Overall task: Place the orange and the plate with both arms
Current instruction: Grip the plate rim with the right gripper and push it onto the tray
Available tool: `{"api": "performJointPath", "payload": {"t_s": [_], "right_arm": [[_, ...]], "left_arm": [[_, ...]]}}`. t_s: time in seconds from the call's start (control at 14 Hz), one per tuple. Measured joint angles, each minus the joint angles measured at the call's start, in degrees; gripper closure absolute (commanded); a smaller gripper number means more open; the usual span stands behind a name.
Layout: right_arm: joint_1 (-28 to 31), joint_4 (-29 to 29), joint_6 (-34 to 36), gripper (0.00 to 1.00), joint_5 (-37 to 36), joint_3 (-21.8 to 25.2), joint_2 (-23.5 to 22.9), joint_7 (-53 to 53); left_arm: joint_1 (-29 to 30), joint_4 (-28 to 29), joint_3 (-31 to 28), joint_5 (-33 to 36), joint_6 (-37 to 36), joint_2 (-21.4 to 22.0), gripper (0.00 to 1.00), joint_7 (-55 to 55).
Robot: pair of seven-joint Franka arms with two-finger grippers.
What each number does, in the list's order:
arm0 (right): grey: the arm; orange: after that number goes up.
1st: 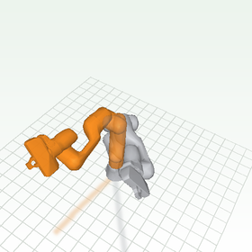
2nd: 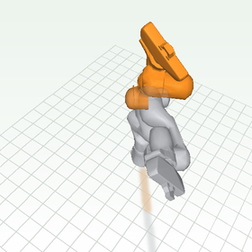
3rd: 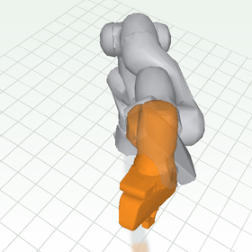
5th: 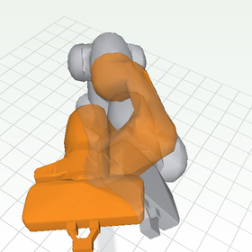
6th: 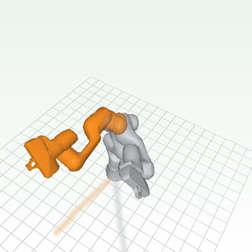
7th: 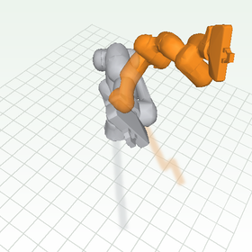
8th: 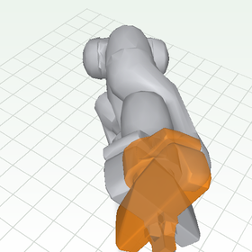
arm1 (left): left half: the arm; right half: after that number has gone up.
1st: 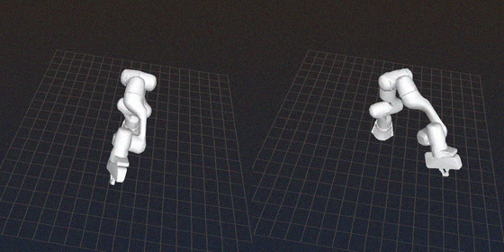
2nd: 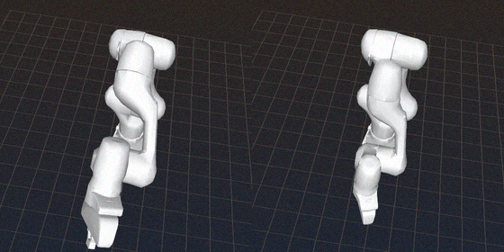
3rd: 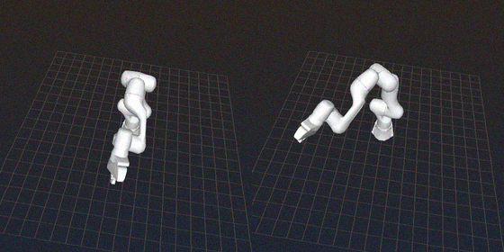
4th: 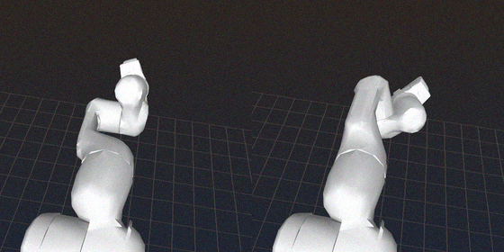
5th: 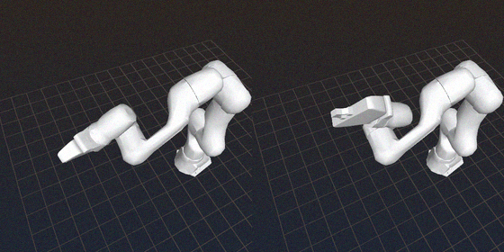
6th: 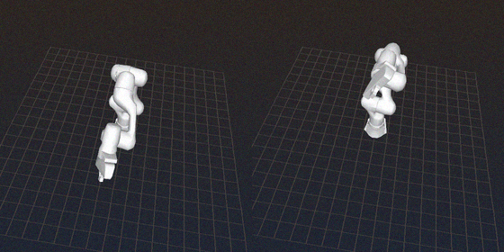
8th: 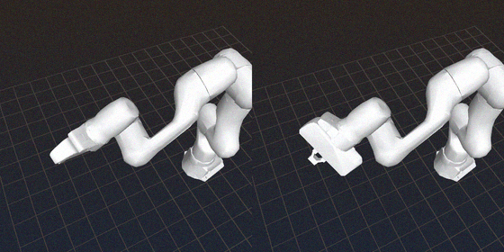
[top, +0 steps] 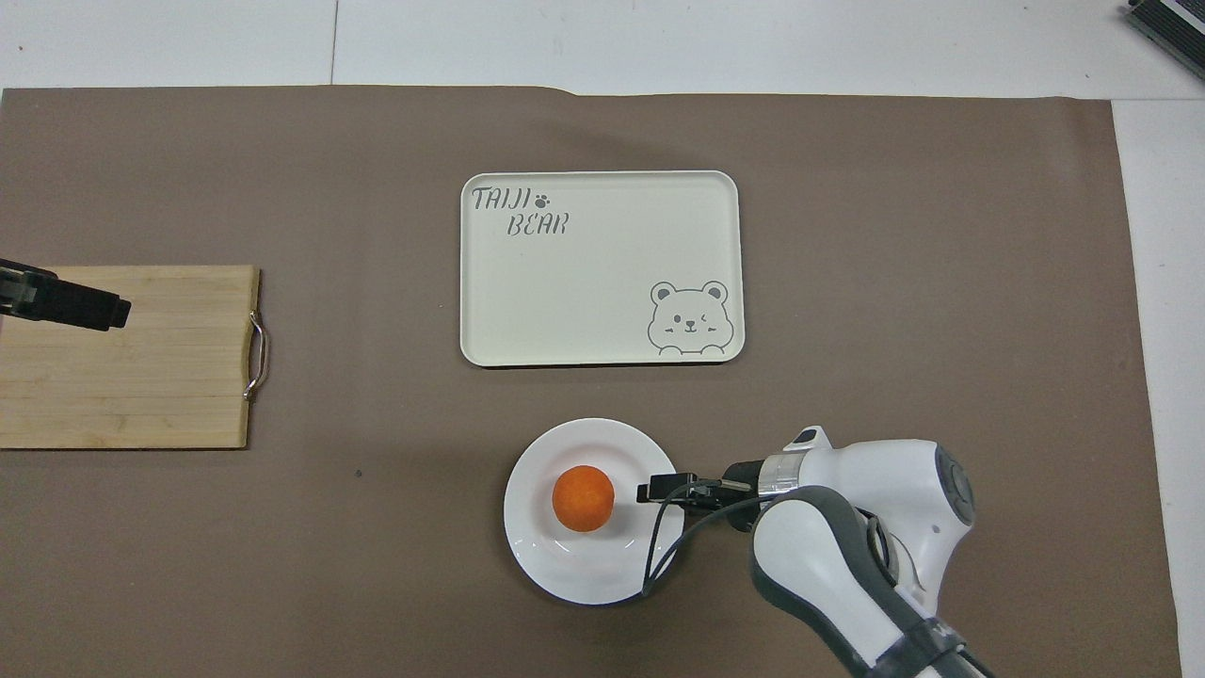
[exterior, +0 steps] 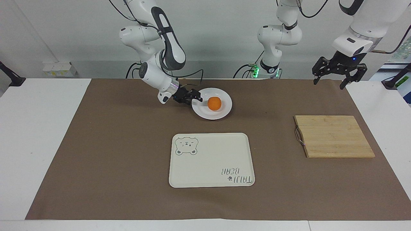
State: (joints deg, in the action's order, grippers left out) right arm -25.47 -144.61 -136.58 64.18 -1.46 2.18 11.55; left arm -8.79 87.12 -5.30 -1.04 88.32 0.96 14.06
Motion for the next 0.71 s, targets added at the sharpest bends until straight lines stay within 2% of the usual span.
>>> {"api": "performJointPath", "payload": {"t_s": [0.07, 0.21, 0.36, 0.5, 0.57, 0.64, 0.71], "right_arm": [[-0.4, -0.1, 0.0, 0.36, 1.2, 0.0, -0.1, 0.1], [-1.3, -0.3, 0.0, 0.42, 4.6, 0.0, -0.5, 1.5], [-2.6, -0.7, -1.6, 0.56, 6.1, 0.0, -1.2, 2.4], [-4.3, -0.8, -3.0, 0.58, 6.7, 0.0, -2.2, 2.4], [-5.1, -0.9, -3.9, 0.65, 7.1, 0.1, -2.8, 2.4], [-5.9, -0.9, -4.4, 0.86, 8.5, 0.1, -3.3, 2.4], [-6.9, -0.9, -5.0, 1.00, 10.4, 0.1, -3.7, 2.5]], "left_arm": [[0.1, 0.0, 0.0, 0.0, -0.4, 0.0, 0.00, -0.1], [0.1, 0.1, 0.0, 0.0, -0.6, 0.0, 0.00, -0.2], [0.1, 0.1, 0.1, 0.0, -0.6, 0.1, 0.00, -0.2], [0.1, 0.1, 0.1, 0.0, -0.6, 0.1, 0.00, -0.2], [0.1, 0.1, 0.1, 0.0, -0.6, 0.1, 0.00, -0.2], [0.1, 0.1, 0.1, 0.0, -0.6, 0.1, 0.00, -0.2], [0.1, 0.1, 0.1, 0.0, -0.6, 0.1, 0.00, -0.2]]}}
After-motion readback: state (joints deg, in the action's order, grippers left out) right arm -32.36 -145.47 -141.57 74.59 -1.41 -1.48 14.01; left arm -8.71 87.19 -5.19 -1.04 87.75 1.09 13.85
